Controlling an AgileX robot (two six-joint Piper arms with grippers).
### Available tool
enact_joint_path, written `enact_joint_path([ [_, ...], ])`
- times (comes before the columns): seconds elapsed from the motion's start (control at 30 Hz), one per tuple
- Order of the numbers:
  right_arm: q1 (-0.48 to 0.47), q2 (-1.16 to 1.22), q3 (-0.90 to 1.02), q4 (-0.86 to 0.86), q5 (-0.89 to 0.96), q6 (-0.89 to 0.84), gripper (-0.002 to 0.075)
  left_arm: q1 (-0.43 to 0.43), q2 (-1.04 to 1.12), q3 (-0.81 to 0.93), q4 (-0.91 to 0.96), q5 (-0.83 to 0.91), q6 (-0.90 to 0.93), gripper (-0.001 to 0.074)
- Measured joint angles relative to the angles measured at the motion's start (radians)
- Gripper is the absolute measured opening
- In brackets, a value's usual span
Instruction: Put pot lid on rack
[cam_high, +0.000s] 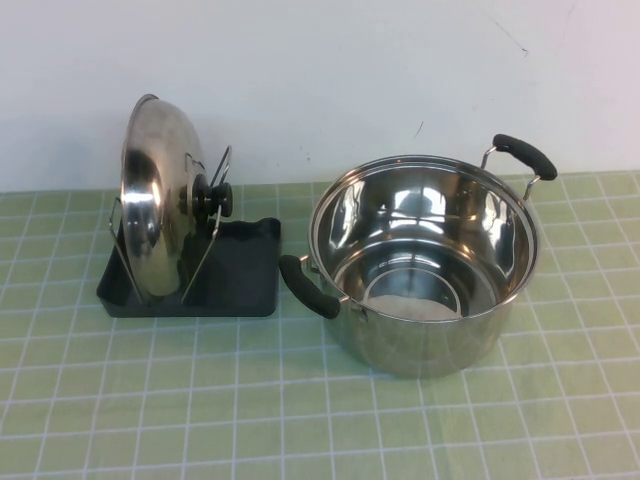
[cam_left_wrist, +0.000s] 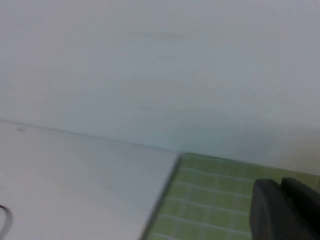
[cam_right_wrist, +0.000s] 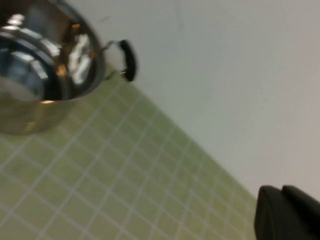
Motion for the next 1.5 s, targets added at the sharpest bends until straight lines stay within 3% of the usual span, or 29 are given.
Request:
enact_joint_path([
  [0.17, 0.000, -0.057, 0.071, 0.249, -0.039, -0.074, -0.0001, 0.000, -0.116, 0.100, -0.383, -0.064, 0.206, 0.0002],
  [0.33, 0.000, -0.182, 0.241, 0.293, -0.200, -0.060, -0.0001, 0.000, -0.276, 0.295, -0.659, -0.210, 0.393, 0.0002],
  [0.53, 0.000, -0.357, 0.493, 0.317, -0.338, -0.012, -0.0001, 0.000, -0.454, 0.547, -0.866, -0.323, 0.545, 0.0001],
  [0.83, 0.000, -0.528, 0.743, 0.341, -0.525, 0.040, -0.0001, 0.000, -0.624, 0.763, -1.048, -0.364, 0.726, 0.0001],
  [1.5, 0.000, -0.533, 0.750, 0.326, -0.529, 0.040, -0.0001, 0.000, -0.629, 0.787, -1.087, -0.373, 0.749, 0.0001],
])
